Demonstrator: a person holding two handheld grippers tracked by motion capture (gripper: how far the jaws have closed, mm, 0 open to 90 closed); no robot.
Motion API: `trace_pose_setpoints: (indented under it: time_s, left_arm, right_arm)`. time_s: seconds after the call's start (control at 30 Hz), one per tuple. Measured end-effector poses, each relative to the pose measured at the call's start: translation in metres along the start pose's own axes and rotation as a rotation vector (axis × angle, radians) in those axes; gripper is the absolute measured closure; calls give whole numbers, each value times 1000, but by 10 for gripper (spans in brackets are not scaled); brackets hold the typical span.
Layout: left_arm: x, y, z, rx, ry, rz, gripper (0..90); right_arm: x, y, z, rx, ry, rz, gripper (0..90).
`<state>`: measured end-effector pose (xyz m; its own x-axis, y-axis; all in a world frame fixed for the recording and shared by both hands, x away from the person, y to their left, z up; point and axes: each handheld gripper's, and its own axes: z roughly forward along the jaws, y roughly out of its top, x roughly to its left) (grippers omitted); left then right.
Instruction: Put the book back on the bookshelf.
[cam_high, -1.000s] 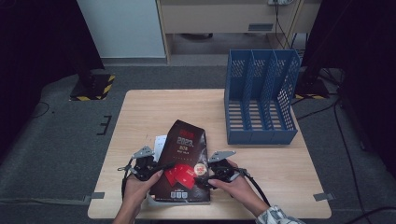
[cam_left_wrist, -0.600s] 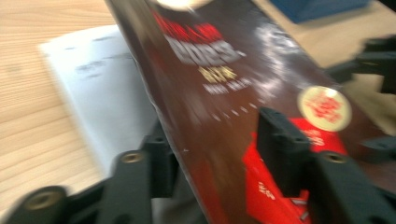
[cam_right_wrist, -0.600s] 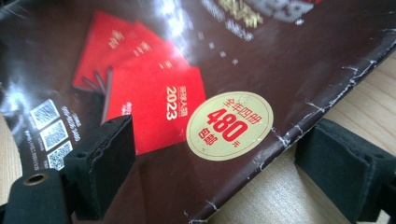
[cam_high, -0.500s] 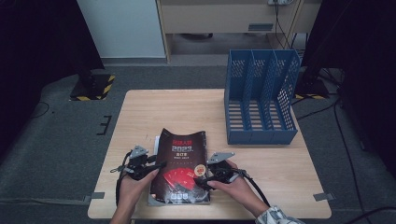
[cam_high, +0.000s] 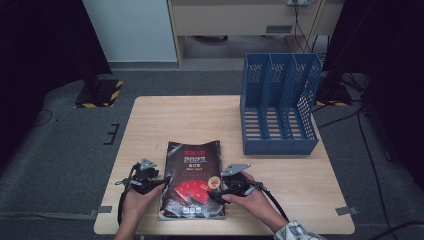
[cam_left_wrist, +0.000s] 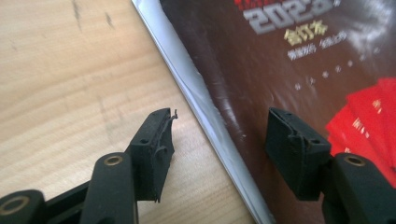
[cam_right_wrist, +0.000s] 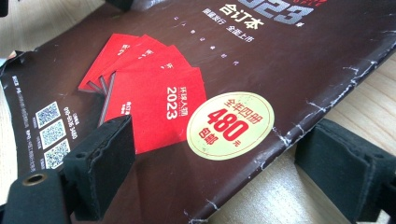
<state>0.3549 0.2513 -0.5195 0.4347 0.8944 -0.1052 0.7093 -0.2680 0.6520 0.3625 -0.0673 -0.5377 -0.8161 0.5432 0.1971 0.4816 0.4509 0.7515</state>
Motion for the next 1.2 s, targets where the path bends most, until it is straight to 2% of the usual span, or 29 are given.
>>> trace_pose_setpoints:
  time_s: [0.1, 0.2, 0.23, 0.27, 0.3, 0.33, 0.4, 0.53, 0.77, 0.97, 1.0, 1.2]
  left_arm:
    - [0, 0, 0, -2, -7, -4, 412]
    - [-2, 0, 1, -6, -61, -7, 459]
    - [-2, 0, 1, -6, -61, -7, 477]
    - [-5, 0, 2, -9, -80, -15, 469]
    - [-5, 0, 2, -9, -80, -15, 474]
    - [-6, 1, 2, -3, -67, 3, 474]
    - [-6, 1, 2, 0, -72, -5, 485]
    - [-6, 1, 2, -7, -109, -21, 509]
    - [-20, 5, 8, 0, -125, 38, 484]
    - [-26, 7, 11, -4, -148, 60, 479]
    - [-28, 8, 12, -1, -150, 75, 479]
    - [-32, 11, 15, -2, -156, 84, 480]
  right_arm:
    - [0, 0, 0, 3, 0, -4, 124]
    - [0, 0, 0, 4, 1, -5, 125]
    - [0, 0, 0, 4, 1, -5, 125]
    - [0, 0, 0, 3, 0, -7, 125]
    - [0, 0, 0, 3, 0, -7, 125]
    - [0, 0, 0, 3, 1, -6, 125]
    - [0, 0, 0, 3, 1, -4, 125]
    - [-1, 0, 0, 1, 0, 1, 125]
    - [-4, 0, -1, -8, 3, 21, 125]
    - [-6, 0, -2, -12, 11, 31, 124]
    - [-6, 0, -2, -10, 11, 31, 123]
    - [-7, 0, -2, -8, 14, 30, 120]
